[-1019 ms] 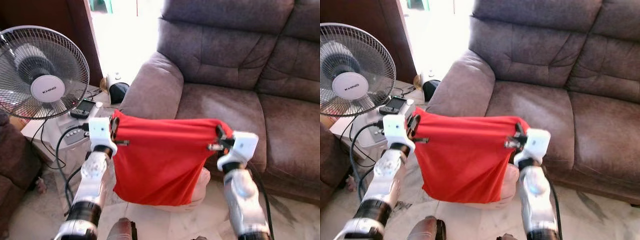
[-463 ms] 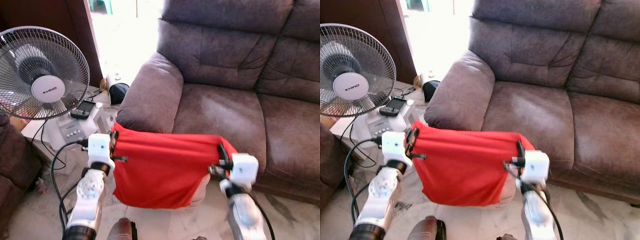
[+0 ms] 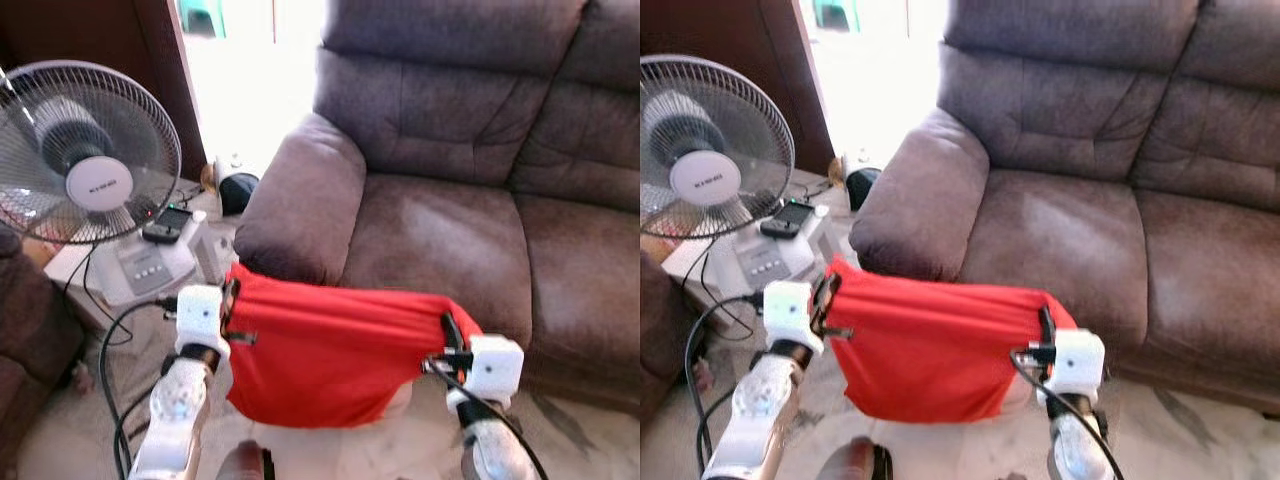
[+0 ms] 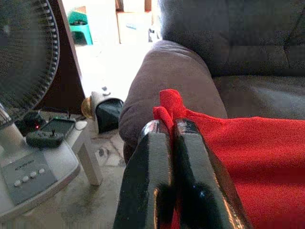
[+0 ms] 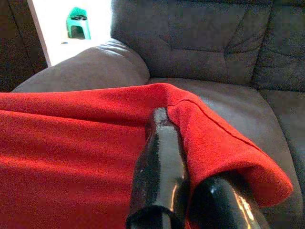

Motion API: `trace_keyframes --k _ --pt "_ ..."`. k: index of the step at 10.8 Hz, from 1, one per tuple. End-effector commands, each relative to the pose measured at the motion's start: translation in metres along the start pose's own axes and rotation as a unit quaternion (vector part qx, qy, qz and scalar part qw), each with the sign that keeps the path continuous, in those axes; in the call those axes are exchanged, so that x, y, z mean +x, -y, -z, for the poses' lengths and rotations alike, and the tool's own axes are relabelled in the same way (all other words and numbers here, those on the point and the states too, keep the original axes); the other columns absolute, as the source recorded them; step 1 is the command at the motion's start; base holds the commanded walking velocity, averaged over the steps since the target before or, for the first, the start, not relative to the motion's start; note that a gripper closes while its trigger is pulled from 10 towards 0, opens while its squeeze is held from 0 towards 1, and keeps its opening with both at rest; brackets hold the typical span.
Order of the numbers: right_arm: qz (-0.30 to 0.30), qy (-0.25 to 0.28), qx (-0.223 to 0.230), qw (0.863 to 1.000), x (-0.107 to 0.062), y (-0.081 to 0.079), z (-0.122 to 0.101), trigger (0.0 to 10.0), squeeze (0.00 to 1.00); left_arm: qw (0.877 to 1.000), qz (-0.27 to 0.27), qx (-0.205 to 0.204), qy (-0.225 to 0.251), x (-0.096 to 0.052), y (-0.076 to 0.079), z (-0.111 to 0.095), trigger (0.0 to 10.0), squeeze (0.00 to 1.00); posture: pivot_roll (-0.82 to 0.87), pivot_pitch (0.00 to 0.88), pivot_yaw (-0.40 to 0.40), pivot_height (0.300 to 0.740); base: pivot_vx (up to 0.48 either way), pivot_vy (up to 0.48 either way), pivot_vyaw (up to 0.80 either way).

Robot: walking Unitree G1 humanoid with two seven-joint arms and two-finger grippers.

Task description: Move the pillow to the sofa from floor

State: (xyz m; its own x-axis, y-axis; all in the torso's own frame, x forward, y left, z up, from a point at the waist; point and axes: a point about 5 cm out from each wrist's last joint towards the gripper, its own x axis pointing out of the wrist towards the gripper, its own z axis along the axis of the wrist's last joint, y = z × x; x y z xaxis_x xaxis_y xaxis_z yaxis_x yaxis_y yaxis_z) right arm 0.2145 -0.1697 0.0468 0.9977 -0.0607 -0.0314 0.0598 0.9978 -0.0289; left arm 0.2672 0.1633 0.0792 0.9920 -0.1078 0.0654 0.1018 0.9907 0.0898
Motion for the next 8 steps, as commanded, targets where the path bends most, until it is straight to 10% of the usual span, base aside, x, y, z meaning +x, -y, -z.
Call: trace_keyframes --k 1,8 --pt "0.087 0.015 0.0 0.996 -0.004 0.033 -0.003 10.0 0.0 0.997 -0.068 0.007 0.02 -0.005 -0.03 -0.008 10.0 0.0 0.05 0.0 -0.018 0.693 0.0 0.0 0.0" --pt "0.086 0.005 0.003 0.996 0.004 0.033 -0.002 10.0 0.0 0.997 -0.076 0.002 0.004 -0.005 -0.031 -0.006 10.0 0.0 0.06 0.044 -0.03 0.693 0.0 0.0 0.0"
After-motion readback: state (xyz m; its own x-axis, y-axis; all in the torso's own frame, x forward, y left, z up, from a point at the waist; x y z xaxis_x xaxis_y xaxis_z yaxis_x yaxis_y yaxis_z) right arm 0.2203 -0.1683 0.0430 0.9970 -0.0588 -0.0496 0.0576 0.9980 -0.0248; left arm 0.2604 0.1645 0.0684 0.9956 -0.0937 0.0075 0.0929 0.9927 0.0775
